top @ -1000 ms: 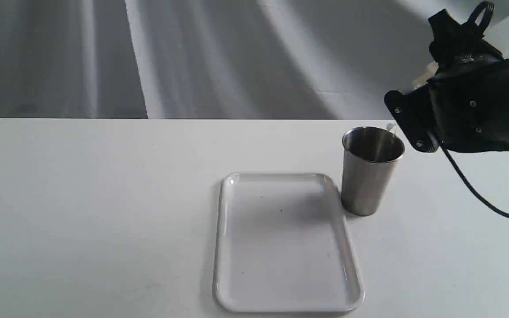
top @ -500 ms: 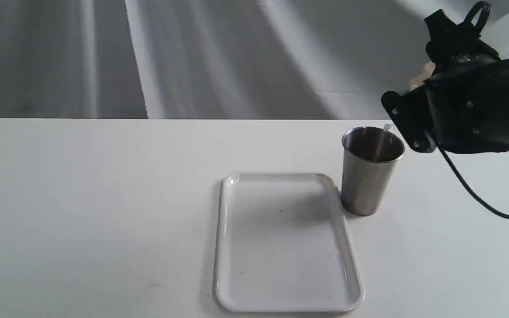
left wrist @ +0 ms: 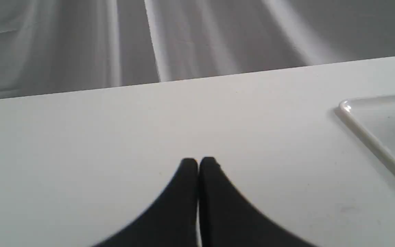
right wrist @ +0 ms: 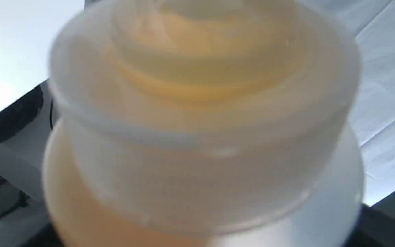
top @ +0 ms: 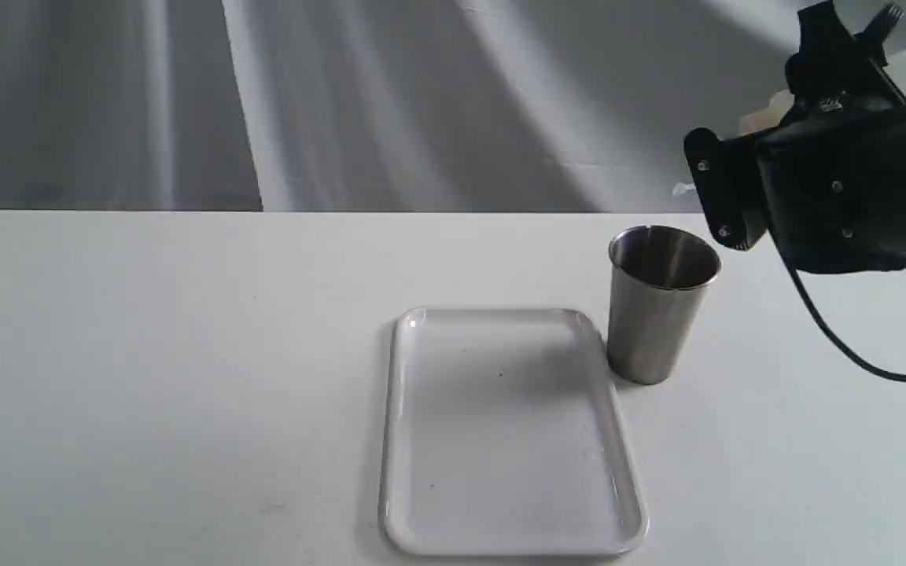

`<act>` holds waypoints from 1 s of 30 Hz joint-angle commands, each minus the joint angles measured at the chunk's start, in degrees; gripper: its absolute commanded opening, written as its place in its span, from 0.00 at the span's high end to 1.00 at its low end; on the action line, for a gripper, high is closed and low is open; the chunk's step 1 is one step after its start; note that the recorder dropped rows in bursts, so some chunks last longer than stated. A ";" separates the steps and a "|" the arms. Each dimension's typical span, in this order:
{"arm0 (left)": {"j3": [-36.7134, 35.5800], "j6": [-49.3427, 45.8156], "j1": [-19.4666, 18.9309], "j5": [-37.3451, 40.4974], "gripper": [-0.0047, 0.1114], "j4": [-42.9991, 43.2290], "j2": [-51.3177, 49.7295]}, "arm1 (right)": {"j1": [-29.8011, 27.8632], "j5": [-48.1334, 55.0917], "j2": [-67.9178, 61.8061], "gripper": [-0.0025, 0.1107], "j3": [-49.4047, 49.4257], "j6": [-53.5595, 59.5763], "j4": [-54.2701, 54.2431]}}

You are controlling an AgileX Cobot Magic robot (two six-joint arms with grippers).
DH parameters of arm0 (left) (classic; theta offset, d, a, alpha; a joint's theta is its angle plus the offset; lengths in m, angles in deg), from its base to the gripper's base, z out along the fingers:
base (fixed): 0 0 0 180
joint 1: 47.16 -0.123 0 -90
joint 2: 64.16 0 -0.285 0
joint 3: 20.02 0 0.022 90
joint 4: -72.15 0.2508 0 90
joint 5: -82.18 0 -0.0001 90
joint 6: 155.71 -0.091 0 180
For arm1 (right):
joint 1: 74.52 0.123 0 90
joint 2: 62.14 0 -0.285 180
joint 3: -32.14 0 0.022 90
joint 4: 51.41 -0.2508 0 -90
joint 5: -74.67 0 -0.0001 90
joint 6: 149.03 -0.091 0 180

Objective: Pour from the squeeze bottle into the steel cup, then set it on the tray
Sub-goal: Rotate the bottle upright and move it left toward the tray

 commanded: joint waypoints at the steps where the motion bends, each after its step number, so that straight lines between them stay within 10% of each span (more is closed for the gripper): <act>1: -0.25 0.28 0.33 -0.39 0.96 -0.04 0.15 | 0.30 1.58 1.15 0.95 -0.30 -4.54 -0.13; 30: -0.25 0.30 0.33 -0.39 0.96 -0.04 0.15 | -0.04 1.19 1.15 0.95 -0.30 -40.01 -1.40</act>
